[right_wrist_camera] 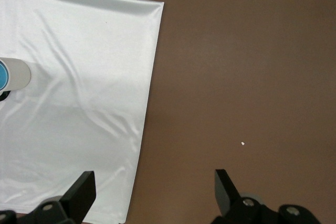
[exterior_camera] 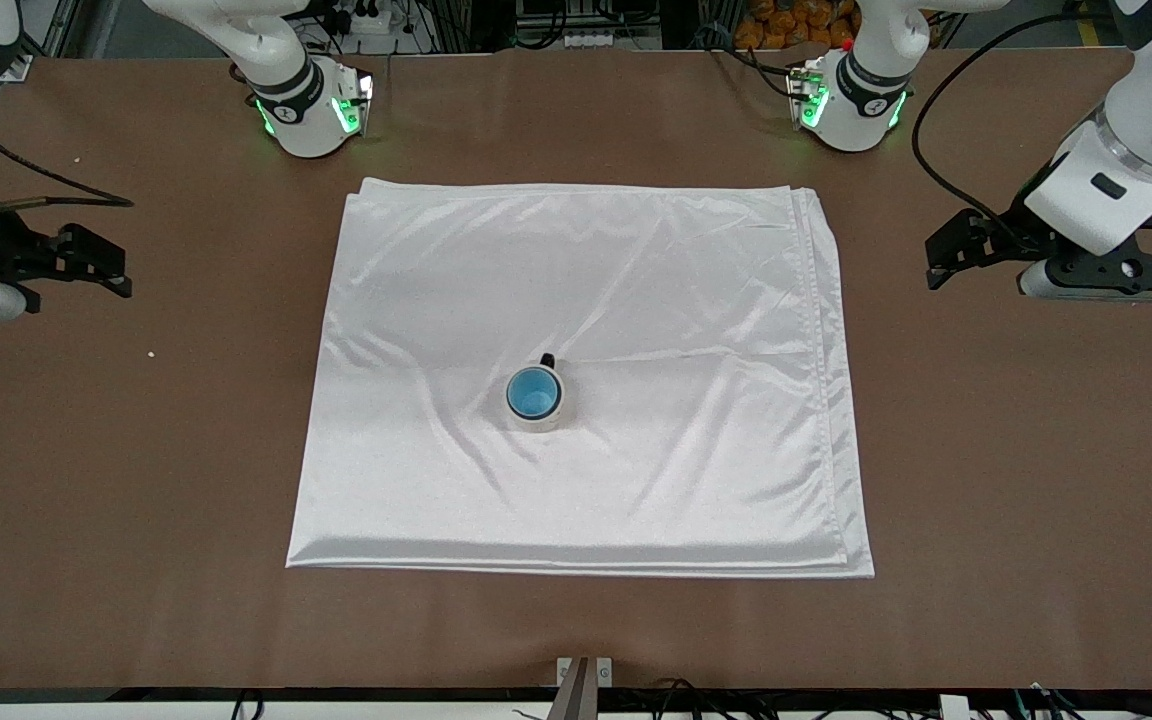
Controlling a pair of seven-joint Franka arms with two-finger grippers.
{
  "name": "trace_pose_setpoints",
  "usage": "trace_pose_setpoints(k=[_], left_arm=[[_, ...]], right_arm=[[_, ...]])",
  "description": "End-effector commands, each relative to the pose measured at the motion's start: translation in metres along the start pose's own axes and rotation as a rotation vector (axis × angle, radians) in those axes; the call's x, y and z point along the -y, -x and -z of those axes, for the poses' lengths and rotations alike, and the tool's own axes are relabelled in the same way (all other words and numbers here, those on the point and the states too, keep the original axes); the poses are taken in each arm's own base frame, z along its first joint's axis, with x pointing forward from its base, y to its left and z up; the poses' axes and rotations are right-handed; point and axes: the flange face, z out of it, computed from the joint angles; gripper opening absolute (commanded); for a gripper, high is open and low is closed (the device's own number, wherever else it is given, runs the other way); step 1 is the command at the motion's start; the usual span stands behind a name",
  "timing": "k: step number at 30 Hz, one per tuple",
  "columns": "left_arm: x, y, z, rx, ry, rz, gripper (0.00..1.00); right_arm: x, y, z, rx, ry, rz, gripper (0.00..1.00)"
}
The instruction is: Place blue cup into white mug on cloth
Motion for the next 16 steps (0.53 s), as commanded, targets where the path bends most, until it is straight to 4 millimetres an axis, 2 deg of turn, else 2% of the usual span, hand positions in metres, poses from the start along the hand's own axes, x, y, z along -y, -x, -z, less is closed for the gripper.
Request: trace_pose_setpoints(k=[1, 16], left_arm=[[0.0025, -0.0026, 0.0058, 0.008, 0.014, -0.026, 1.00], [0.0047, -0.0043, 0.0032, 0.010, 0.000, -0.062, 1.00]], right_arm=[[0.0084, 0.0082, 0.0043, 0.017, 0.001, -0.019, 1.00], [0.0086, 0.0097, 0.0032, 0.030, -0.001, -0.021, 1.00]])
